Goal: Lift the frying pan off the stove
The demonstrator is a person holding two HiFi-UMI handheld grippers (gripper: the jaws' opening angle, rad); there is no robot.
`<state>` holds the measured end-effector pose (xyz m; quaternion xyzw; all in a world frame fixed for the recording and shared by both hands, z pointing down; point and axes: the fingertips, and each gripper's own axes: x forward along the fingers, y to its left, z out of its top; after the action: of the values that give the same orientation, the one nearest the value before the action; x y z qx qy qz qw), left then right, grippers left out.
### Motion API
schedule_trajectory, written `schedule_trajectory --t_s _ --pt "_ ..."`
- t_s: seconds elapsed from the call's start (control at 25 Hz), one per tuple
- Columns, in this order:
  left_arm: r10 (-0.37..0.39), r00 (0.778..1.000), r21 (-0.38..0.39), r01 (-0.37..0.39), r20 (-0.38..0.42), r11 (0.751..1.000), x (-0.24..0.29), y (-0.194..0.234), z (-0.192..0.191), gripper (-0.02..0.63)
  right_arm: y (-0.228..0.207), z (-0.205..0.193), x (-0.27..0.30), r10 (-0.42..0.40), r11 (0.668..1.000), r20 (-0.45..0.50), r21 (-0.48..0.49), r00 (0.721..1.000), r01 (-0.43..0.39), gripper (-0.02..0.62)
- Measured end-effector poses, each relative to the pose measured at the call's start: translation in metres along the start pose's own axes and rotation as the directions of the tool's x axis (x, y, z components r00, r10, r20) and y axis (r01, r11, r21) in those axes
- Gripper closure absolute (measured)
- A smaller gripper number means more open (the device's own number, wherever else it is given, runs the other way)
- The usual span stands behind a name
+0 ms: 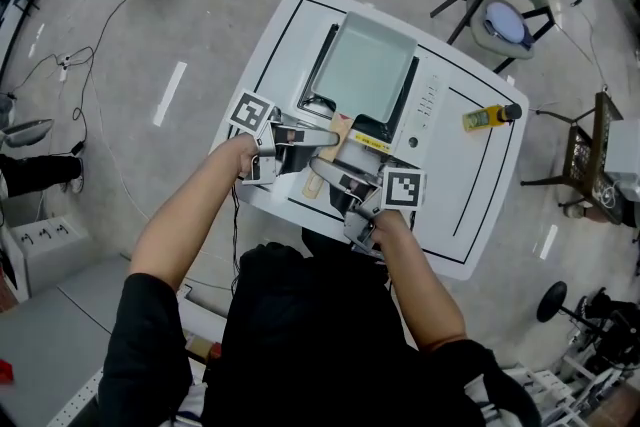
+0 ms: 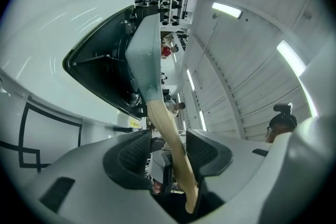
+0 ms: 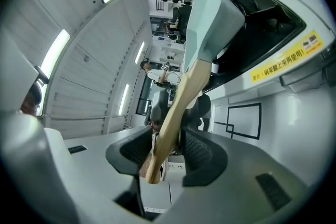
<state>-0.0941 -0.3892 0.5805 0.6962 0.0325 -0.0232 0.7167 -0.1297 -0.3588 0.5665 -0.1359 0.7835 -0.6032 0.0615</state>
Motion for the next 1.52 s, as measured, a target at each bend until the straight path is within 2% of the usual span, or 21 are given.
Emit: schedule_trajectory --t_s 0.2,0.32,0.56,0.92,1.12,1.28,1.52 --pt "-0.013 1.0 -0.011 0.013 0.014 1.0 0.001 0.002 0.004 0.392 -0.001 0.0 0.001 0.0 1.0 0.005 0.003 1.0 0.0 0.431" --pt "-0.03 0.999 -0.016 0.03 0.016 0.999 0.002 0.0 0.004 0.431 -0.003 0.0 0.001 -0.002 1.0 0.004 0.002 1.0 0.002 0.437" --pt "-0.033 0.999 -0.033 0.034 0.02 0.999 0.003 -0.002 0.003 0.448 -0.004 0.002 -0.001 -0.009 1.0 0.008 0.006 1.0 0.009 0.442" --pt "-0.003 0.999 0.01 0.003 0.053 1.0 0.004 -0.012 0.001 0.453 0.007 0.003 -0.003 0.016 1.0 0.025 -0.023 1.0 -0.016 0.437" --pt "0.009 0.999 0.017 -0.01 0.04 1.0 0.009 -0.025 -0.004 0.453 0.018 0.002 -0.003 0.023 0.999 0.02 -0.029 1.0 -0.023 0.433" --pt "-0.043 0.996 0.022 0.041 0.075 0.999 0.008 -0.033 -0.011 0.462 0.031 -0.004 -0.006 0.032 0.997 0.013 -0.066 0.999 -0.031 0.434" --pt "-0.123 0.98 0.054 0.116 0.159 0.992 0.0 -0.049 -0.021 0.464 0.053 -0.012 -0.015 0.043 0.995 0.004 -0.092 0.999 -0.043 0.434"
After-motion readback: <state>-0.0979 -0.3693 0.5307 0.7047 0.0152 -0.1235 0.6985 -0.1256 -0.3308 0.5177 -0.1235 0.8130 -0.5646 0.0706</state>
